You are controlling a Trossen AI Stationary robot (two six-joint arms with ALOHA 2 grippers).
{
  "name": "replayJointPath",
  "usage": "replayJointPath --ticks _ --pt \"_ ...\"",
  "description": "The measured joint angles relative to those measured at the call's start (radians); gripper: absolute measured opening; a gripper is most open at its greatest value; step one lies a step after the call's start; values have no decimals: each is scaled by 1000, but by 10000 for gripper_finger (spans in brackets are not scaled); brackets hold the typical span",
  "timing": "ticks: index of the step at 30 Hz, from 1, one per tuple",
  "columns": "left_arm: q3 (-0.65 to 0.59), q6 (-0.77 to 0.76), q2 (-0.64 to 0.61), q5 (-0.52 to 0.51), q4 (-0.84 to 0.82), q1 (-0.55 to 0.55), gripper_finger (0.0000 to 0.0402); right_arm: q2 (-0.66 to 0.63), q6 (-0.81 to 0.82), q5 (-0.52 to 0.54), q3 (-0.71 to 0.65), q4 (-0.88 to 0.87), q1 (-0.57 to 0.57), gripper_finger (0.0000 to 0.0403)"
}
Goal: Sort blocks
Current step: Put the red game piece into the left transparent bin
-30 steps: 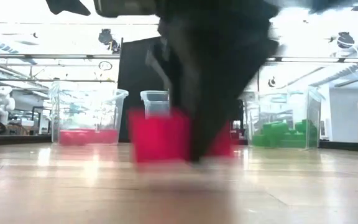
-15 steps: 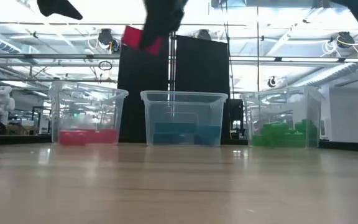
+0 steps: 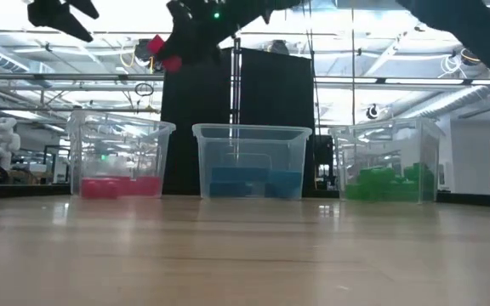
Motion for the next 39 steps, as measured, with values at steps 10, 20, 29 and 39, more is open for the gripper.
replayJointPath --ticks 10,20,29,39 --pt "0 -48 -3 -6 -14 0 336 147 20 -68 1 326 -26 151" --pt "0 -72 0 -5 -15 0 336 246 24 -60 1 368 -29 151" --pt "0 -72 0 -5 -19 0 336 252 31 36 1 361 -31 195" --pt "0 -71 0 -5 -25 0 336 250 56 40 46 290 -36 350"
